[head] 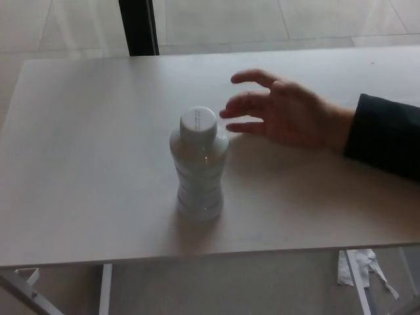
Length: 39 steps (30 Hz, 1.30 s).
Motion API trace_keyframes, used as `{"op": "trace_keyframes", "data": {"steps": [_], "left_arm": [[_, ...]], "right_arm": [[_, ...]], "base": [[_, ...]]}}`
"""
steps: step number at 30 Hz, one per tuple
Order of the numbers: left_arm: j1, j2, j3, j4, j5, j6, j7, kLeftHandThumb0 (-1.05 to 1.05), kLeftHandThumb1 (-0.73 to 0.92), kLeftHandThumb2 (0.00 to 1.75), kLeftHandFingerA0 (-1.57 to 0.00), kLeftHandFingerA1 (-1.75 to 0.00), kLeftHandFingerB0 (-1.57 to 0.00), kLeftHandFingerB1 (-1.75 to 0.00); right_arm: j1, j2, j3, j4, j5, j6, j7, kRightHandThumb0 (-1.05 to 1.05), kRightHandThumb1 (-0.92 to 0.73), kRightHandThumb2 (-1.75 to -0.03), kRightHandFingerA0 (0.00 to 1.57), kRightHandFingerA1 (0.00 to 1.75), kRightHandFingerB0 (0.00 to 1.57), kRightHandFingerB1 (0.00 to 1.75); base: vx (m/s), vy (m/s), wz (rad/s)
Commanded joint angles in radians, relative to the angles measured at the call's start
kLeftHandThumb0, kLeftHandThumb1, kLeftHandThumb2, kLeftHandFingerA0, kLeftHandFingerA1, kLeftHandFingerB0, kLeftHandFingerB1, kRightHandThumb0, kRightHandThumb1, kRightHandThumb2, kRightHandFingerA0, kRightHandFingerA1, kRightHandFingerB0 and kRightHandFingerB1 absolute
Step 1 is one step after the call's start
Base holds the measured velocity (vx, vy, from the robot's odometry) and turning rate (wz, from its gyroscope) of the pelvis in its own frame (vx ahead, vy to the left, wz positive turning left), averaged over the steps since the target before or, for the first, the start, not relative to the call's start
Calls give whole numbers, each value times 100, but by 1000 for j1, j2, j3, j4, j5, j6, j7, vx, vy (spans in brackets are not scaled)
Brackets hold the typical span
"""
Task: Pick up a bottle and hand it
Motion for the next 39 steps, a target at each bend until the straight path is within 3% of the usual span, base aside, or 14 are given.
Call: {"op": "trace_keyframes", "data": {"steps": [1, 3, 7, 9, 10, 13, 18, 19, 29, 32, 33, 34, 38, 39], "left_arm": [[-95, 62, -137, -225, 25, 125, 0, -78, 34, 73, -84, -52, -41, -41], [-228, 49, -266, -286, 1, 181, -60, -71, 37, 74, -33, -47, -27, -41], [-298, 12, -389, -370, -33, 238, -109, -34, 21, 85, -10, -55, -7, -51], [-314, -12, -454, -423, -45, 263, -128, -64, 49, 55, -17, -46, -17, -32], [-323, -43, -547, -498, -29, 300, -128, -39, 20, 87, -4, -53, 0, -49], [-339, -76, -640, -542, -11, 335, -121, -72, 48, 56, -11, -46, -17, -33], [-361, -135, -802, -562, 34, 339, -136, -39, 14, 84, -4, -54, 0, -49], [-362, -151, -841, -570, 45, 339, -136, -80, 47, 56, -11, -46, -17, -32], [-384, -239, -1001, -537, 93, 321, -134, -83, 49, 55, -10, -54, -19, -37], [-381, -242, -1015, -534, 98, 336, -141, -81, 48, 57, -6, -53, -17, -38], [-376, -234, -1028, -534, 110, 338, -149, -40, 15, 86, -5, -56, 0, -50], [-372, -210, -1052, -530, 130, 339, -173, -73, 40, 88, -1, -39, -5, -34], [-376, -167, -1085, -519, 154, 331, -211, -88, 46, 62, 0, -28, 0, -15], [-377, -159, -1088, -516, 151, 330, -225, -85, 47, 62, 0, -17, 0, -1]], "right_arm": [[2, -8, 2, -7, 29, 0, -3, -65, -60, -59, 40, 57, 27, 49], [-4, -9, 2, -2, 33, 9, -7, -66, -60, -58, 40, 55, 29, 50], [-3, -9, 4, -15, 37, 21, -14, -66, -60, -58, 40, 56, 29, 50], [3, -7, 10, -37, 33, 33, -19, -66, -57, -60, 40, 57, 27, 51], [-1, -9, 9, -30, 41, 28, -7, -70, -48, -86, 39, 63, 25, 56], [3, -12, 11, -34, 44, 33, -4, -67, -61, -58, 37, 54, 28, 50], [2, -12, 12, -25, 48, 19, -1, -66, -60, -58, 40, 57, 30, 51], [2, -10, 11, -32, 57, 32, 0, -68, -46, -87, 38, 63, 26, 57], [2, -9, 23, -51, 55, 40, -5, -69, -61, -58, 38, 59, 30, 53], [1, -6, 21, -65, 62, 52, -11, -67, -61, -58, 37, 57, 30, 50], [-1, -5, 19, -64, 64, 51, -13, -68, -60, -58, 38, 58, 31, 51], [-7, -6, 20, -52, 62, 35, -11, -68, -45, -87, 36, 63, 28, 58], [-16, -6, 21, -49, 68, 28, -11, -67, -60, -58, 46, 61, 33, 53], [-15, -10, 24, -49, 64, 26, -7, -72, -48, -87, 42, 65, 29, 59]], "base": [[0, 0, 0], [0, 0, 0], [0, 0, 0], [0, 0, 0], [0, 0, 0], [0, 0, 0], [0, 0, 0], [0, 0, 0], [0, 0, 0], [0, 0, 0], [0, 0, 0], [0, 0, 0], [0, 0, 0], [0, 0, 0]]}}
